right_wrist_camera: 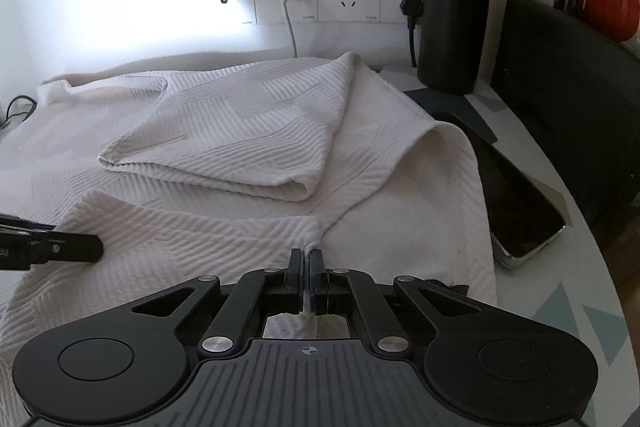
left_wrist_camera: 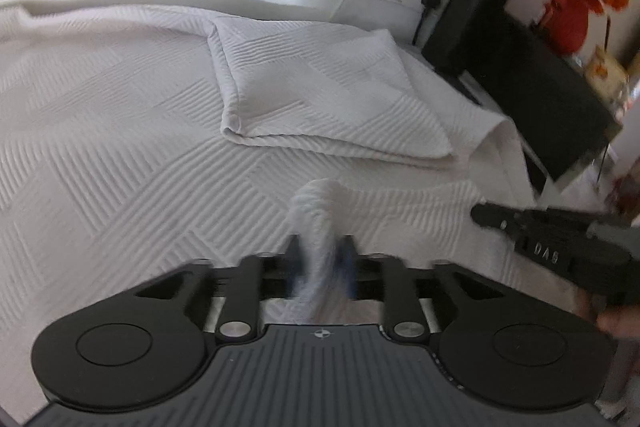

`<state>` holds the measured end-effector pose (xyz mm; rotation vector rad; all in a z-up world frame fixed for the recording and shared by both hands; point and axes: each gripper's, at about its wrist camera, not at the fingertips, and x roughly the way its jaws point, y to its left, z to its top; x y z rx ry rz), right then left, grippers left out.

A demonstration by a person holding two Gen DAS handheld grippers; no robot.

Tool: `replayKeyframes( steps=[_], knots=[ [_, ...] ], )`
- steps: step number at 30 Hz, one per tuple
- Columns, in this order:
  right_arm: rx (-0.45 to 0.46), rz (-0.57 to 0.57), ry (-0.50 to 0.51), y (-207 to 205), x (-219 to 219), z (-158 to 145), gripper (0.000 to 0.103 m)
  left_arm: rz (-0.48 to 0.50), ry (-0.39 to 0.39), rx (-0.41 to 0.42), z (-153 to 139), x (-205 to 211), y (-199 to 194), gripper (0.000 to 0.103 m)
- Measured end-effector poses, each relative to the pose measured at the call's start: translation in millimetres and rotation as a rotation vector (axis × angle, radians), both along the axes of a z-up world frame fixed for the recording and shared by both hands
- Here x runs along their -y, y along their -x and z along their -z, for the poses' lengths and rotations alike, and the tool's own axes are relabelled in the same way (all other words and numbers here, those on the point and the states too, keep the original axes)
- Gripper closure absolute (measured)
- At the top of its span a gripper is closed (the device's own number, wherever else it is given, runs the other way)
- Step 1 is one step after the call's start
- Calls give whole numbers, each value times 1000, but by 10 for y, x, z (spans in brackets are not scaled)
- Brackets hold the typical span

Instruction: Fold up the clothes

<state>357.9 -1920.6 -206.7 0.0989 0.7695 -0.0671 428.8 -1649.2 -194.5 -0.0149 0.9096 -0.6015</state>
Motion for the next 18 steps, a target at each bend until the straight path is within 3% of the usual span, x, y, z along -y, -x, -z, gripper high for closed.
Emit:
replayKeyframes(
  steps=[2, 3, 4, 7, 11, 15, 18],
  knots=[
    [-9, 28, 39, -2, -24, -13, 89, -17, -24, 69, -84, -78, 41, 40],
    [-9, 48, 42, 11, -25, -45, 77, -43, -38, 96, -124, -134, 52, 37],
    [-7, 69, 42, 27, -24, -84, 75, -71, -51, 108, -157, -197, 53, 35],
    [33, 94, -5, 194, -20, -257, 68, -138, -69, 105, -228, -436, 63, 34],
    [4, -14, -78, 376, -214, -363, 53, -206, -101, 112, -258, -815, 179, 22],
    [-49, -92, -90, 480, -460, -356, 51, -265, -122, 89, -270, -1284, 346, 22],
    [-75, -81, -121, 506, -543, -324, 47, -339, -106, 79, -293, -1693, 523, 22]
  ],
)
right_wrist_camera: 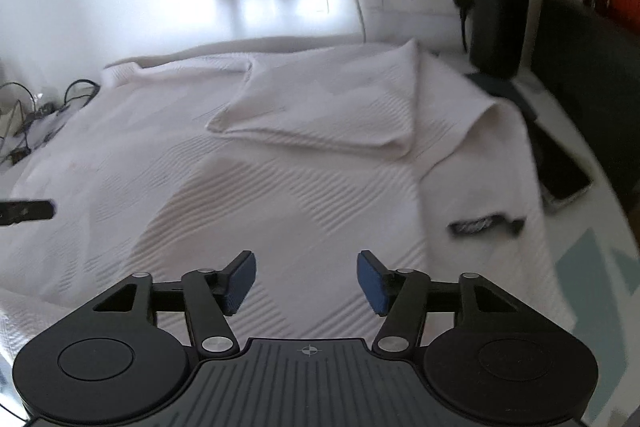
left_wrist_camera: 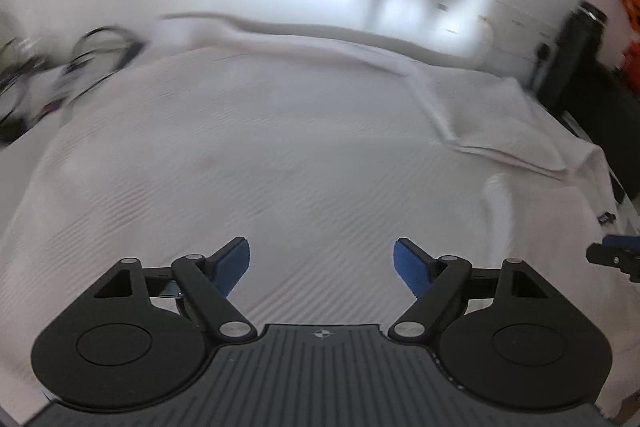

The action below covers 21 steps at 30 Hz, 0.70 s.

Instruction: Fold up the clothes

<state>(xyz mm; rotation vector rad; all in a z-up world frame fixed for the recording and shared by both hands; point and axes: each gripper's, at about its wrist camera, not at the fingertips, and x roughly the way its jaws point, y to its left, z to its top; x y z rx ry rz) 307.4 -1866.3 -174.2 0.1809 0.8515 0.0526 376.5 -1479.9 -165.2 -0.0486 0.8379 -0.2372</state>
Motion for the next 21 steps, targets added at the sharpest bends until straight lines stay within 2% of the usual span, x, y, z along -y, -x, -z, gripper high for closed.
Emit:
replayKeyframes(
  steps=[4, 9, 14, 16, 18, 21],
  knots=[
    [-33, 35, 6, 78, -176, 25, 48, -115, 40, 3, -34, -522, 282, 22],
    [15, 40, 4, 269, -523, -56, 46, -251, 77, 29, -40, -1233, 753, 21],
    [13, 104, -15, 417, -1003, -60, 44, -388, 147, -9, 76, -2014, 1087, 23],
    [-2, 106, 5, 478, -1256, -54, 44, -387, 153, 0, 110, -2249, 1132, 24],
    [-12, 93, 19, 520, -1510, -41, 44, -326, 145, -10, 153, -2408, 1103, 27],
    [0, 75, 49, 577, -1842, -22, 36, -203, 65, 27, 162, -2451, 1040, 30]
  ],
)
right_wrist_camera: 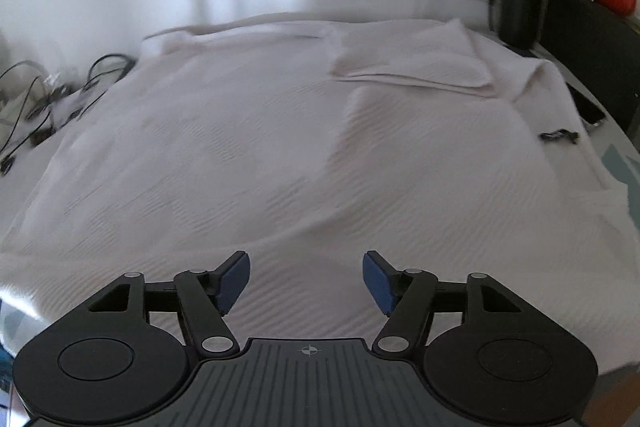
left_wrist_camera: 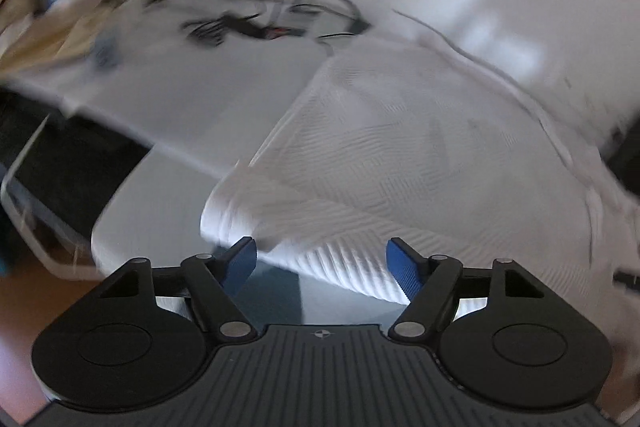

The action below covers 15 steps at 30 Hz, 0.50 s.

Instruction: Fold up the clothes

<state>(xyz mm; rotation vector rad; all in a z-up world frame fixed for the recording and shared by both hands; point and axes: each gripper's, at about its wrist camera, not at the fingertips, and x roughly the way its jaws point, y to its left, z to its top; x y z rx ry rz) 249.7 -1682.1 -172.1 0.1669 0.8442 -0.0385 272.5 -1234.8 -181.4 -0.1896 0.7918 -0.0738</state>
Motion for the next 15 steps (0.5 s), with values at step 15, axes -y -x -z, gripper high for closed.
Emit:
replayKeyframes(
  steps=[15],
  knots=[
    [17, 48, 120, -90, -664, 336, 26, 238, -83, -8, 266, 109, -340, 18]
  ],
)
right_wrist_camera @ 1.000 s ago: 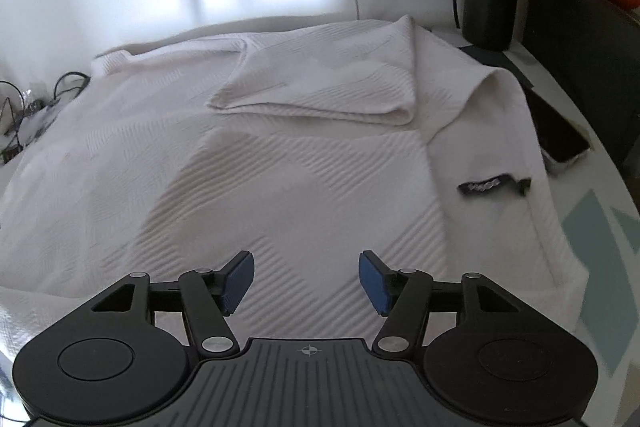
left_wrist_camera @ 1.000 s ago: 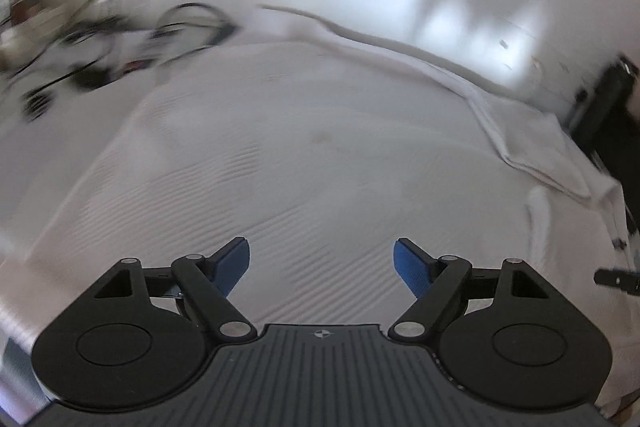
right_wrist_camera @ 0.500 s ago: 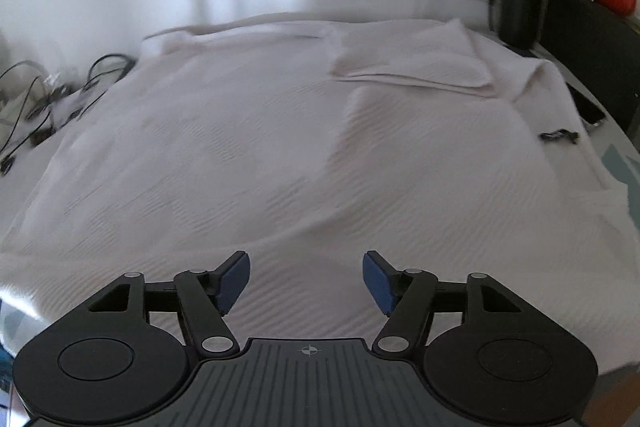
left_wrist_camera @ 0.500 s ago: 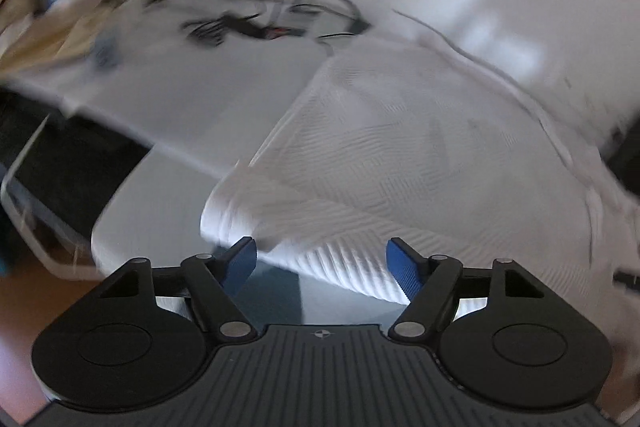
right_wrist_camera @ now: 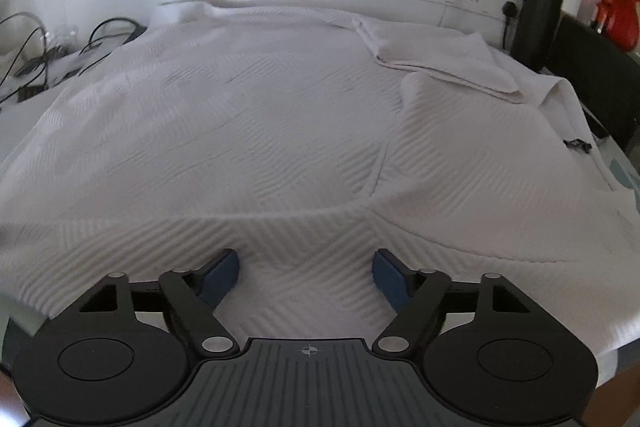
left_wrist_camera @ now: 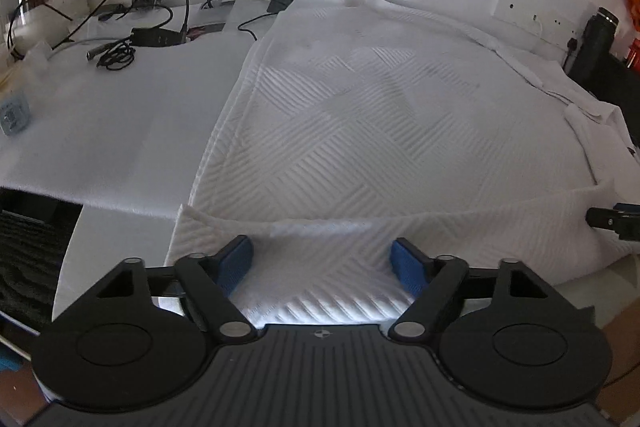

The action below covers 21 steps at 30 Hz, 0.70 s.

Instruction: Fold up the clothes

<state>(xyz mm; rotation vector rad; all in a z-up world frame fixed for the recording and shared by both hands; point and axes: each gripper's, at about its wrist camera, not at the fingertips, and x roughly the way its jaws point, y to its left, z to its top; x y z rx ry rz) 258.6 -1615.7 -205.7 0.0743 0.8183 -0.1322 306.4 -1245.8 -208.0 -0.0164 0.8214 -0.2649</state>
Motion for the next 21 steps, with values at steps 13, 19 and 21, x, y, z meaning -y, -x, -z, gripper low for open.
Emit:
replayKeyframes(
  steps=[13, 19, 21],
  knots=[
    [72, 201, -60, 97, 338, -591, 4, -29, 56, -20, -390, -27, -418, 7],
    [160, 300, -116, -147, 734, -1332, 3, -14, 187, 7, -1049, 3, -933, 4],
    [195, 328, -132, -260, 884, -1570, 3, 2, 213, 44, -1263, 32, -1091, 3]
  ],
)
